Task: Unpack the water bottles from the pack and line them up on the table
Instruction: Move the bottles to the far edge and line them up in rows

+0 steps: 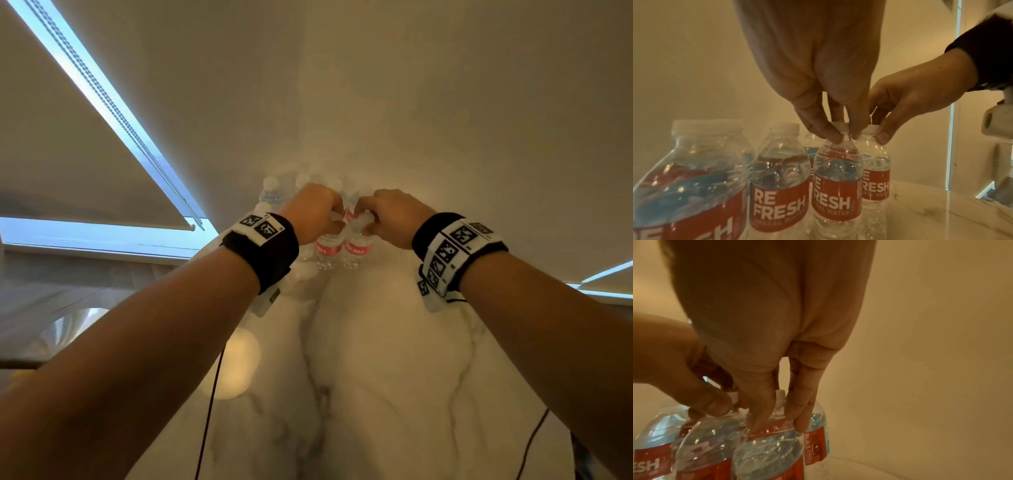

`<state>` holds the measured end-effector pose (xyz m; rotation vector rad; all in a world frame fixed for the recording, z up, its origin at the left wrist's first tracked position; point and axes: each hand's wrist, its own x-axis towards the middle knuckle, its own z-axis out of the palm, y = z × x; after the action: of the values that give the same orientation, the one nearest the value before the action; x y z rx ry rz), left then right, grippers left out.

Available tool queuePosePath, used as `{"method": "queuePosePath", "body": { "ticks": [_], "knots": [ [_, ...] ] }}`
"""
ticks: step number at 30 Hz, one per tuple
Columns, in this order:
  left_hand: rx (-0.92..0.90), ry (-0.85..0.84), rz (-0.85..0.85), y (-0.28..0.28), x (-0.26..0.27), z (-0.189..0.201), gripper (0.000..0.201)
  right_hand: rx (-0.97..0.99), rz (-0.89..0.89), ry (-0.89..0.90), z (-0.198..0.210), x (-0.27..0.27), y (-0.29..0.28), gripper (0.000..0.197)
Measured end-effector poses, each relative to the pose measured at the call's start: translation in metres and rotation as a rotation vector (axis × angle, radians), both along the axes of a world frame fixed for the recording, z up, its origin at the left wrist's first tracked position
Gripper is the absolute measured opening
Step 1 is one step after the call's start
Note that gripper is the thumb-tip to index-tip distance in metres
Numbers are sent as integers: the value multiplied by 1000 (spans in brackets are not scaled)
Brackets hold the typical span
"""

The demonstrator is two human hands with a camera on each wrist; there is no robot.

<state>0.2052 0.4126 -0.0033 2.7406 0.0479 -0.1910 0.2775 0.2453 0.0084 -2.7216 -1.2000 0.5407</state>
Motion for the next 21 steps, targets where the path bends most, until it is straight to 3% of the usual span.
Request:
{"method": "queuePosePath", "body": {
  "ticks": [5, 11, 14, 21],
  "knots": [
    [-3, -14, 30, 1, -2, -4, 25, 1, -26, -2, -4, 2, 4, 35],
    [20, -14, 51, -1, -13, -3, 43, 50, -153, 55, 4, -13, -9, 72],
    [12, -31, 80, -1, -27, 3, 53, 79, -179, 50, 20, -38, -26, 66],
    [-102, -81, 5, -33, -116, 33, 40, 96, -99, 232, 54, -147, -100, 46]
  ]
}}
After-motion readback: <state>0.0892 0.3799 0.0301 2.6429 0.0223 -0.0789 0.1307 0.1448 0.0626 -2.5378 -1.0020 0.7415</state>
